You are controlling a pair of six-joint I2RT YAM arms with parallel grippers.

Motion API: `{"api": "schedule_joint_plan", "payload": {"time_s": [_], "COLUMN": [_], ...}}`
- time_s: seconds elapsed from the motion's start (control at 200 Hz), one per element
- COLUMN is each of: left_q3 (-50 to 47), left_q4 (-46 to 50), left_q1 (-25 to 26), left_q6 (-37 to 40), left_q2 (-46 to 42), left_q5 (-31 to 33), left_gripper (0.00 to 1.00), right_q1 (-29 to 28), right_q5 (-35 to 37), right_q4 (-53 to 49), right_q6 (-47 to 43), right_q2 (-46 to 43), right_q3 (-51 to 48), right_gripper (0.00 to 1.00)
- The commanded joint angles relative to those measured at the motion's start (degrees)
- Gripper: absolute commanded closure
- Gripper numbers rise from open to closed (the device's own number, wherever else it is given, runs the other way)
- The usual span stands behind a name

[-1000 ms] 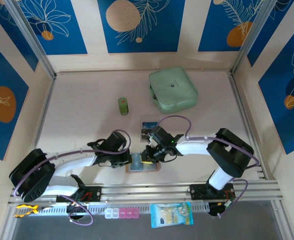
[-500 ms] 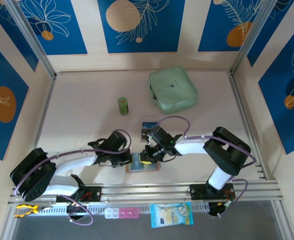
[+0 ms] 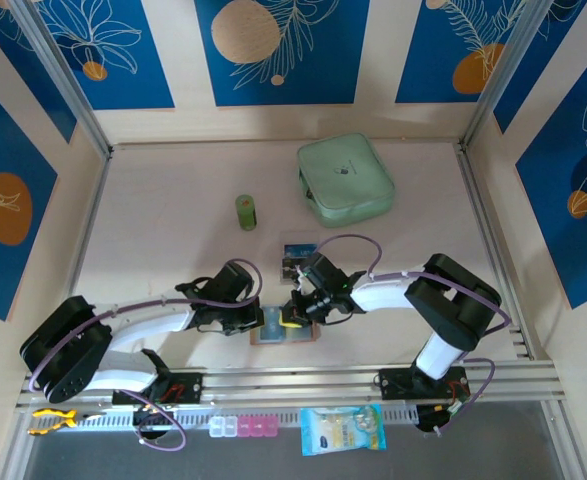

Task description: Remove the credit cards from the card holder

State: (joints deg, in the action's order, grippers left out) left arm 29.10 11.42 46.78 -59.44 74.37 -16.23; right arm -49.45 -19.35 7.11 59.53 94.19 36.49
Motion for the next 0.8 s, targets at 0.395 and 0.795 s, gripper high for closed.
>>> {"api": "schedule_joint_plan", "payload": {"time_s": [0.395,0.795], "left_q3": [-1.25,-1.27], "left_q4": [3.07,3.39], "left_q1": [0.43,0.4], "left_q6": [0.88,0.94], "left_q2": [0.12,0.45], "left_q5": [1.57,1.53], "left_gripper": [0.99,1.0], "right_q1": [1.47,2.08], "right_q5": [0.19,0.89], "right_q4": [-3.76,-6.41], "right_q6": [-1.51,-2.64], "right_q2": [-3.48,-3.29], "right_q3": [-2.15,-2.3], "right_gripper": [0.99,0.95]}}
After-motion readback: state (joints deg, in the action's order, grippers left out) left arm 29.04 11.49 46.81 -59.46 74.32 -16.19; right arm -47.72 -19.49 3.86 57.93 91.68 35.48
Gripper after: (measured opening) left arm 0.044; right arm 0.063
